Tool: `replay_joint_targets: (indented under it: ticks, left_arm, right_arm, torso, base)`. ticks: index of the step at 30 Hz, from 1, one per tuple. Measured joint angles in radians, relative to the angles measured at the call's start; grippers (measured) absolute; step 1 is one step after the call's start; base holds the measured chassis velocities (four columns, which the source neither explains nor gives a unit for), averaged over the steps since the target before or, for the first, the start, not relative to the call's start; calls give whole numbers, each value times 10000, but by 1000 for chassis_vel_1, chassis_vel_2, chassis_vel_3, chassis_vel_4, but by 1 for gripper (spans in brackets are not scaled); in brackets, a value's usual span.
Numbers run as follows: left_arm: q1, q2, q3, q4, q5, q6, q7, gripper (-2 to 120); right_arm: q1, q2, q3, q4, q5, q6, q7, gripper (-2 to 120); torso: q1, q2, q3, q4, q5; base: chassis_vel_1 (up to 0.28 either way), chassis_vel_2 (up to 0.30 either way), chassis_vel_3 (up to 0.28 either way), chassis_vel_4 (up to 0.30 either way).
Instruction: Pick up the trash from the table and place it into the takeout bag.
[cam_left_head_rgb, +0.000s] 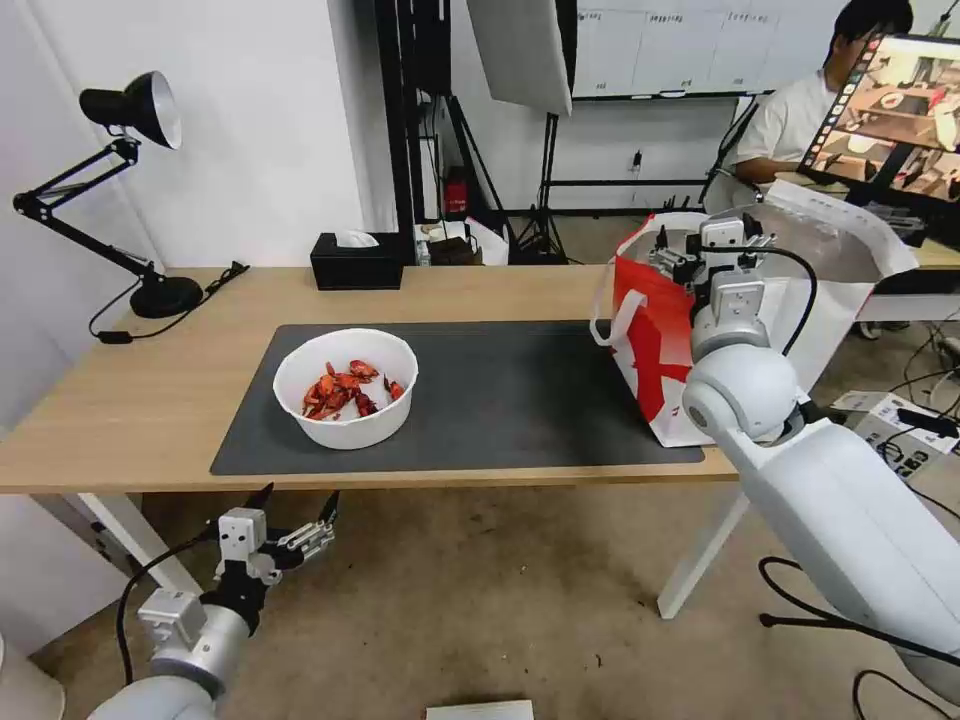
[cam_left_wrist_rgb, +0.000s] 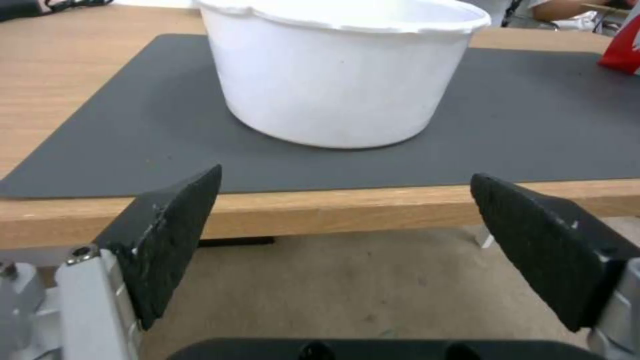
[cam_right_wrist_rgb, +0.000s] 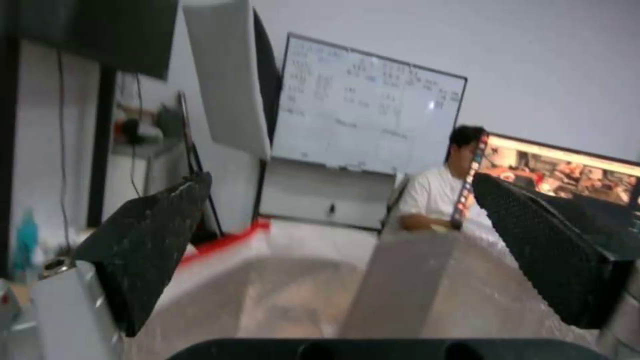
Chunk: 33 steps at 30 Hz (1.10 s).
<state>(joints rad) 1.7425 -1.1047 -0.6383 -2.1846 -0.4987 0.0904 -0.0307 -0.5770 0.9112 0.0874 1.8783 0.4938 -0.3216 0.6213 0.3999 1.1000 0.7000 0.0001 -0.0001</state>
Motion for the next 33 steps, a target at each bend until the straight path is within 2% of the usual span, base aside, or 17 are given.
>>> replay_joint_targets:
  ticks: [4, 9, 13, 14, 16, 19, 22, 33]
  left_arm:
    - [-2, -17, -41, -14, -8, 0, -3, 100]
    - [-9, -85, -83, -20, -13, -2, -6, 100]
    - [-52, -193, -43, 2, -11, -16, 0, 100]
    - [-70, -218, -35, 0, -7, -22, 5, 100]
    - [-72, -229, -34, -12, -7, -26, 6, 100]
    - [-11, -258, -59, -64, -2, -49, 31, 100]
    - [55, -282, -81, -105, 13, -61, 50, 100]
    - [238, -387, -116, -259, 96, -103, 82, 100]
  right_arm:
    - [-331, -287, 251, 579, 757, 468, -446, 100]
    - [-1759, -748, 657, 1914, 2471, 916, -1487, 100]
    - [-2438, -981, 798, 2426, 3050, 1054, -1989, 100]
    - [-2967, -1058, 949, 2623, 3177, 1238, -2541, 100]
    - [-3291, -1097, 1051, 2729, 3229, 1393, -2899, 100]
    - [-4767, -1099, 1352, 3163, 3375, 2093, -3999, 100]
    - [-5614, -923, 1430, 3275, 3182, 2496, -4391, 100]
    - [-7754, -265, 1455, 3208, 1930, 3776, -4898, 100]
  torso:
    - [1, 0, 0, 1, -1]
    - [-1, 1, 0, -3, 3]
    - [-1, 1, 0, -1, -3]
    - [0, 1, 0, -2, 1]
    - [0, 0, 0, -2, 5]
    - [-1, 0, 0, -3, 1]
    - [-1, 0, -1, -1, 1]
    - [-1, 1, -1, -1, 1]
  base:
    - [0, 0, 0, 0]
    - [0, 0, 0, 0]
    - [0, 0, 0, 0]
    - [0, 0, 0, 0]
    - [0, 0, 0, 0]
    - [0, 0, 0, 0]
    - [0, 0, 0, 0]
    - [0, 0, 0, 0]
